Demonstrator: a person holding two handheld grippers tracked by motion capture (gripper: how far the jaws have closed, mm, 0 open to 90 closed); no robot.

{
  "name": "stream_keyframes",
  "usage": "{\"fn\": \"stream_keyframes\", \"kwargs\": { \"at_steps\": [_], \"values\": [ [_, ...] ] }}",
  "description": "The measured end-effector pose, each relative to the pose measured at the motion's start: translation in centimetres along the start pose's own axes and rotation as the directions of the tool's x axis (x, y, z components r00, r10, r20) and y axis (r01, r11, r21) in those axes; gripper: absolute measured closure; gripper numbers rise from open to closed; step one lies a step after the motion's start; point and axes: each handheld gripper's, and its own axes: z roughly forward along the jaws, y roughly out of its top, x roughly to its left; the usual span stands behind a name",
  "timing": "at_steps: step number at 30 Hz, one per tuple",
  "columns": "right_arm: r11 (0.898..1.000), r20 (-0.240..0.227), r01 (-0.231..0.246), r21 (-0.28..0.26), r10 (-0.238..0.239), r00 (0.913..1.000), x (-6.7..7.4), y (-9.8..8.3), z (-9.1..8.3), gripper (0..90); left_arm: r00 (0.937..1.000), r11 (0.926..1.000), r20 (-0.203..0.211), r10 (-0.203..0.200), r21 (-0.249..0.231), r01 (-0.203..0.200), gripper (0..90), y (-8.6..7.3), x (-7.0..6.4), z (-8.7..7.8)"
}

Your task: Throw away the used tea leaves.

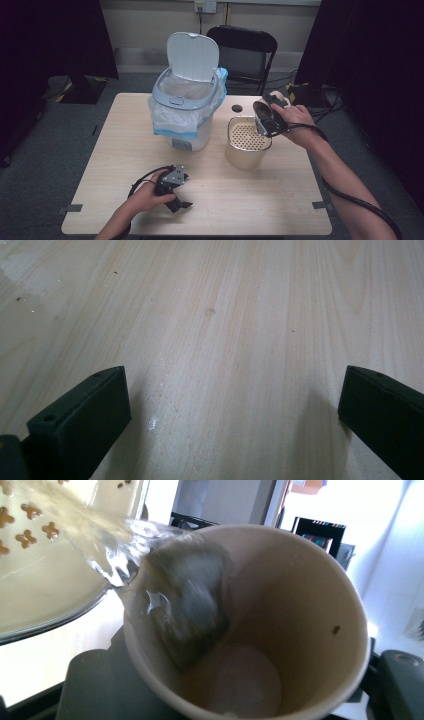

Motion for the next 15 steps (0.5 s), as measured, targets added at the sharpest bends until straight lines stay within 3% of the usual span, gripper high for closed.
{"fn": "stream_keyframes", "kwargs": {
  "at_steps": [1, 3, 5, 7, 8, 9, 10, 11, 13, 14, 15],
  "values": [
    [0.999, 0.024, 0.047, 0.014, -0.047, 0.9986, 0.1, 0.1, 0.0, 29.7, 1.0000, 1.0000, 0.000, 0.001, 0.001, -0.001, 0.0, 0.0, 0.0, 0.0],
    [0.998, 0.054, 0.065, 0.024, -0.067, 0.9963, 0.3, 0.2, -0.1, 29.7, 1.0000, 1.0000, 0.000, 0.001, 0.000, -0.001, 0.0, 0.0, 0.0, 0.0],
    [0.991, 0.112, 0.130, 0.042, -0.134, 0.9847, 0.6, 0.4, -0.1, 29.7, 1.0000, 1.0000, 0.000, 0.000, 0.000, 0.000, 0.0, 0.0, 0.0, 0.0],
    [0.993, 0.097, 0.111, 0.037, -0.114, 0.9886, 0.4, 0.5, -0.3, 29.6, 1.0000, 1.0000, 0.000, 0.001, 0.001, -0.001, 0.0, 0.0, 0.0, 0.0],
    [0.997, 0.092, 0.076, 0.030, -0.078, 0.9927, 0.2, 0.4, -0.2, 29.5, 1.0000, 1.0000, 0.000, 0.000, 0.000, 0.000, 0.0, 0.0, 0.0, 0.0],
    [1.000, 0.059, 0.011, 0.023, -0.013, 0.9982, -0.1, 0.3, -0.3, 29.5, 1.0000, 1.0000, 0.000, 0.000, 0.001, 0.000, 0.0, 0.0, 0.0, 0.0],
    [0.995, 0.025, -0.100, -0.002, 0.100, 0.9946, -0.5, -0.1, -0.3, 29.4, 1.0000, 1.0000, 0.000, 0.000, 0.000, 0.000, 0.0, 0.0, 0.0, 0.0],
    [0.988, -0.007, -0.154, -0.010, 0.153, 0.9881, -1.0, -0.4, -0.2, 29.3, 1.0000, 1.0000, 0.000, 0.000, 0.000, 0.000, 0.0, 0.0, 0.0, 0.0],
    [0.956, -0.068, -0.290, -0.035, 0.287, 0.9556, -1.5, -1.1, -0.1, 29.2, 1.0000, 1.0000, 0.000, 0.001, 0.001, -0.001, 0.0, 0.0, 0.0, 0.0],
    [0.904, -0.116, -0.425, -0.043, 0.418, 0.9011, -2.0, -1.8, 0.1, 29.1, 1.0000, 1.0000, 0.000, 0.000, 0.000, 0.000, 0.0, 0.0, 0.0, 0.0],
    [0.904, -0.116, -0.425, -0.043, 0.418, 0.9011, -2.0, -1.8, 0.1, 29.1, 1.0000, 1.0000, 0.000, 0.001, 0.000, -0.001, 0.0, 0.0, 0.0, 0.0]
  ]
}}
